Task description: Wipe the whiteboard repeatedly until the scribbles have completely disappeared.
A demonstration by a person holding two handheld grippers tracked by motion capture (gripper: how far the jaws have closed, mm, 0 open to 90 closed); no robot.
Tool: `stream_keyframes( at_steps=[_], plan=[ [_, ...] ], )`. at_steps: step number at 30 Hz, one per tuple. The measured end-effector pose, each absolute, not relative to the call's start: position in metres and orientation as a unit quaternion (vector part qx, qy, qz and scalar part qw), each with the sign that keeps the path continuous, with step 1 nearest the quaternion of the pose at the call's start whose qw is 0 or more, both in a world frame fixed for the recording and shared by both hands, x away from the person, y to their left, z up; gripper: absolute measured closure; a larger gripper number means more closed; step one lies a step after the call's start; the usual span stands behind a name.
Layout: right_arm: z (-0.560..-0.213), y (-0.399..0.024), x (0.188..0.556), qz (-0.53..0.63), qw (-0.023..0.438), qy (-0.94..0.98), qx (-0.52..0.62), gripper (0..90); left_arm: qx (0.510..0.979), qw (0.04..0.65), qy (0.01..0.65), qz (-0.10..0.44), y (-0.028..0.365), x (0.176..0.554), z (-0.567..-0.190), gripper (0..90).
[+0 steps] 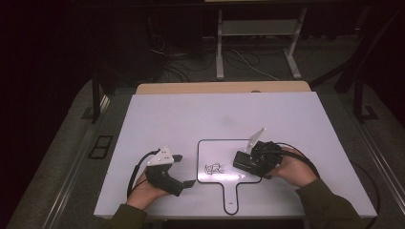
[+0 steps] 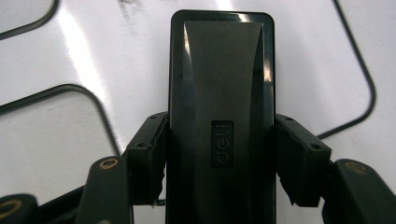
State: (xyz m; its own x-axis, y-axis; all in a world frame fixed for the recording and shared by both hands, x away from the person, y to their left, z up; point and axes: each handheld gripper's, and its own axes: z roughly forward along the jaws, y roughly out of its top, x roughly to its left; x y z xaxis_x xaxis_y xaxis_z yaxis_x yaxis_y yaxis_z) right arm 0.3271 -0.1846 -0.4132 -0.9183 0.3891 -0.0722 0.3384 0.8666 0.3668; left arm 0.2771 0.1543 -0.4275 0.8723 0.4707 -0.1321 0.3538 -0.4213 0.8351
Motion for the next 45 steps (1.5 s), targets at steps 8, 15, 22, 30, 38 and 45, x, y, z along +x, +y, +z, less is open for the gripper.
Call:
stream_keyframes(
  at_steps=[8,15,22,30,38,45],
  plan=[
    [-0.413,-0.184,0.332,0.178,0.071,0.961,0.199,38.9,0.84,0.48,0.245,0.061,0.154,0.277,-0.428,0.0],
    [-0.412,-0.18,0.326,0.171,0.064,0.966,0.182,38.9,0.84,0.48,0.246,0.061,0.154,0.277,-0.428,0.0],
    [-0.414,-0.185,0.339,0.173,0.076,0.96,0.206,38.8,0.841,0.479,0.243,0.062,0.154,0.276,-0.427,0.0],
    [-0.414,-0.187,0.346,0.172,0.083,0.956,0.221,38.9,0.842,0.478,0.244,0.06,0.154,0.277,-0.428,0.0],
    [-0.413,-0.164,0.324,0.176,0.053,0.967,0.175,38.8,0.842,0.477,0.243,0.06,0.153,0.277,-0.428,0.0],
    [-0.414,-0.162,0.344,0.177,0.071,0.962,0.197,38.9,0.842,0.477,0.245,0.059,0.153,0.276,-0.428,0.0]
  ],
)
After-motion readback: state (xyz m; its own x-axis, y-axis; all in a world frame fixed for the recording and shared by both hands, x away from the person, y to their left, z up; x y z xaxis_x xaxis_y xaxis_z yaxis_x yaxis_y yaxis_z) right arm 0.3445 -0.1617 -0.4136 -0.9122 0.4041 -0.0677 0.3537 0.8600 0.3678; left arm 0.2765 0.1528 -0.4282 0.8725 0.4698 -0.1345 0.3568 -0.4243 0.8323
